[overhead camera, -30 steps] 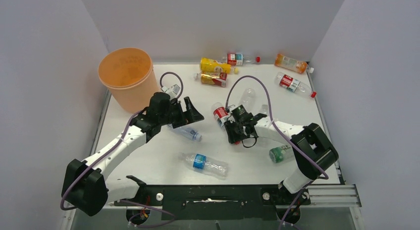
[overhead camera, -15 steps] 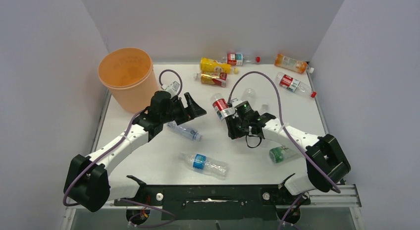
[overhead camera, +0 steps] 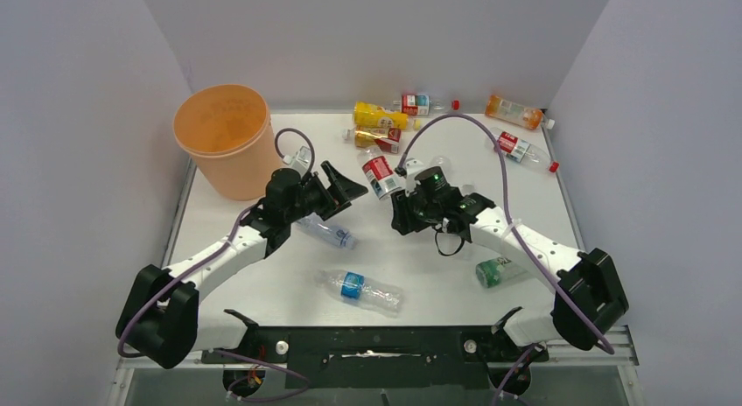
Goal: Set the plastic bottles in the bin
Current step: Pick up the plastic bottle at the center of the board.
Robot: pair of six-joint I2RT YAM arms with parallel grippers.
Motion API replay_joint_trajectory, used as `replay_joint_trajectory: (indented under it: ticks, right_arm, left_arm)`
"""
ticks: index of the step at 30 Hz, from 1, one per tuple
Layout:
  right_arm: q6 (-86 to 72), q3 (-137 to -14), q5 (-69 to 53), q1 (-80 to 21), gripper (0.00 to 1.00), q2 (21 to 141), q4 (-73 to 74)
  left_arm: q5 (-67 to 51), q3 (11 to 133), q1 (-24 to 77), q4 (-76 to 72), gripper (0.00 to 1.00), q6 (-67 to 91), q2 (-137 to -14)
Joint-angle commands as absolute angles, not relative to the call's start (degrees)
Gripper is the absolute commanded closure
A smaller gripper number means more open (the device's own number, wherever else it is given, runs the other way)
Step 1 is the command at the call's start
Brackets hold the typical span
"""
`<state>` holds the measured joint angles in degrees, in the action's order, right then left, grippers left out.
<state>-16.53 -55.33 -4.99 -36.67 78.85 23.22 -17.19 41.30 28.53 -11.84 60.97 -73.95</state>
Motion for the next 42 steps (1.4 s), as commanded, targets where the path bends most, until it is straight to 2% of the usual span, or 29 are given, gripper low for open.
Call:
replay_joint_trajectory:
  ticks: [1, 18, 19, 22, 24, 28, 32, 34, 36, 42]
  right_arm:
    - [-17.2, -58.7, -6.9, -39.7, 0.83, 77.1, 21.8]
    - [-18.5, -60.9, -4.9, -48.2, 0.82, 77.1, 21.6]
    - [-18.5, -61.0, -4.9, -48.3, 0.81, 77.1, 21.6]
    - [-18.5, -61.0, -4.7, -48.4, 0.8, 77.0, 21.6]
    - [-18.6, -61.1, -4.7, -48.5, 0.77, 77.0, 21.6]
    - [-18.9, -61.0, -4.2, -48.6, 0.66, 76.5, 21.7]
    - [-19.4, -60.8, -3.7, -48.7, 0.5, 75.7, 21.8]
    - [-19.6, -61.0, -3.3, -48.8, 0.34, 75.1, 22.1]
    - [-20.0, -61.4, -3.6, -48.7, 0.0, 74.3, 22.7]
    - [-20.8, -62.7, -3.4, -48.8, 0.02, 69.6, 25.3]
  left_arm:
    - [-18.2, 41.0, 28.8, -23.8, 0.15, 64.9, -74.2]
    - [-14.0, 42.4, 29.2, -23.0, 0.15, 63.3, -75.3]
    - [-13.5, 42.9, 29.3, -21.8, 0.17, 62.8, -75.2]
    - [-13.4, 43.9, 29.4, -20.5, 0.34, 61.6, -75.5]
    - [-13.3, 44.2, 29.4, -19.9, 0.39, 61.3, -75.5]
    - [-12.8, 44.5, 29.4, -18.7, 0.46, 60.8, -75.4]
    - [-12.5, 45.2, 29.4, -17.2, 0.54, 59.9, -75.1]
    - [-12.3, 45.8, 29.4, -16.1, 0.55, 59.4, -74.8]
    - [-12.0, 47.1, 29.4, -14.0, 0.55, 58.2, -74.6]
    - [-10.7, 53.8, 28.1, -5.4, 0.54, 52.6, -74.8]
